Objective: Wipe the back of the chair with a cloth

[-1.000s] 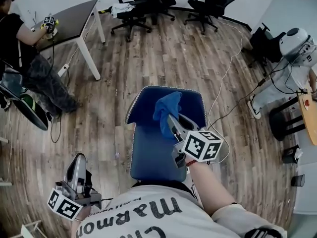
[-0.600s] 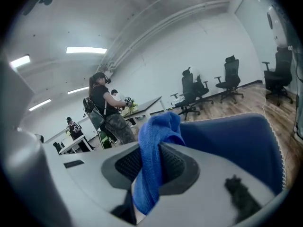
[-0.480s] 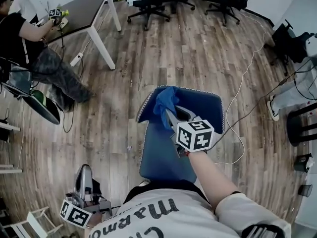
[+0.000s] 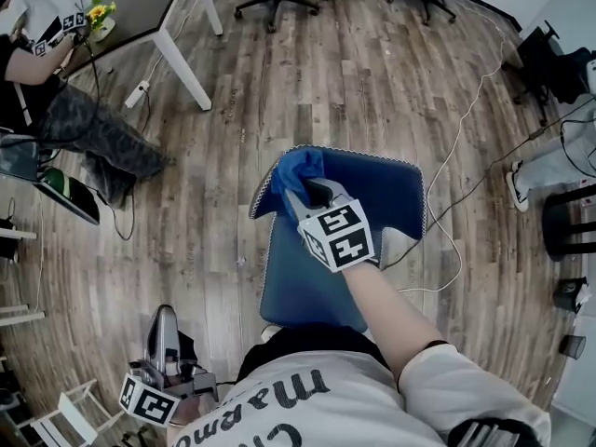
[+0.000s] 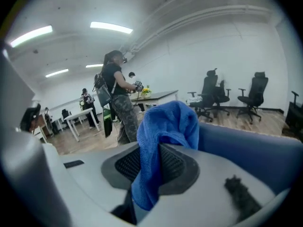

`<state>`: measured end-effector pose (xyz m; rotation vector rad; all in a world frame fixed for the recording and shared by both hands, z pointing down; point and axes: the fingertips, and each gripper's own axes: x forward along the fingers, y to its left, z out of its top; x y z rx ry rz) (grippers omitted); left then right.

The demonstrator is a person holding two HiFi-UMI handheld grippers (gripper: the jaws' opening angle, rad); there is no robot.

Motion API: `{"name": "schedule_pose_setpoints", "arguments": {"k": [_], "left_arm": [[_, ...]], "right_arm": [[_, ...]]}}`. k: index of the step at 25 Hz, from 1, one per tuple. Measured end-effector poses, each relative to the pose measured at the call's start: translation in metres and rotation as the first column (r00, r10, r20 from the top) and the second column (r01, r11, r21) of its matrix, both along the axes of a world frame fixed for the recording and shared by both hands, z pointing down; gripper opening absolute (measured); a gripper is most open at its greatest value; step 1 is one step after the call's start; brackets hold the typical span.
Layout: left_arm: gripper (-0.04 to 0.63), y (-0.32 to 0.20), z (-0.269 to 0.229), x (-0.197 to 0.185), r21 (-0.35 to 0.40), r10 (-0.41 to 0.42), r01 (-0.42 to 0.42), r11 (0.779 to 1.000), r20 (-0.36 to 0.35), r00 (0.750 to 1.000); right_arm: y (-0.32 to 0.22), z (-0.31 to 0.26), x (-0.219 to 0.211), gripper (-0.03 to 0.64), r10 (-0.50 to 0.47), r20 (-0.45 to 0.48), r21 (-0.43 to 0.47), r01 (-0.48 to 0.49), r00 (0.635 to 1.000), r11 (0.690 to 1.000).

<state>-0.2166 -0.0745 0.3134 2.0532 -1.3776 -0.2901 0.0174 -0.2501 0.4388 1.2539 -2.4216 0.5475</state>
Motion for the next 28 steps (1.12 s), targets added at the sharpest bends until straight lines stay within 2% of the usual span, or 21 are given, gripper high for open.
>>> {"name": "schedule_pose_setpoints", "arguments": {"k": [3,5,13,17,22,28], "left_arm": [[0.008,-0.001,0.004,0.007,-0.014,0.014,-0.015,1.0,-0.006,1.0],[0.008,-0.002,0.009,0.01,-0.023,0.023,-0.024,0.999,-0.011,1.0],[0.008,-0.014,0.019,0.032,-0.037,0.08,-0.082,0.996,-0.042,0.996],[0.008,-0.016,0.025,0.044,-0.045,0.121,-0.123,0.991,-0.05,0.991],[0.008,-0.017,0.029,0.054,-0.047,0.154,-0.158,0.986,-0.065,0.986],[0.008,-0.016,0.029,0.062,-0.037,0.194,-0.198,0.98,-0.074,0.978]], "right_arm": [[-0.001,0.017,-0.001,0.094,-0.088,-0.085,-0.036,0.085,0.992,0.996],[-0.004,0.026,0.008,0.092,-0.084,-0.104,-0.057,0.078,0.991,0.995],[-0.009,0.018,0.06,0.08,0.091,0.015,-0.064,-0.09,0.996,0.994],[-0.002,0.013,0.085,0.08,0.165,0.026,-0.046,-0.164,0.986,0.985],[0.006,0.014,0.138,0.078,0.342,0.084,-0.084,-0.335,0.936,0.938],[0.024,0.016,0.185,0.078,0.468,0.107,-0.109,-0.458,0.877,0.882]]}}
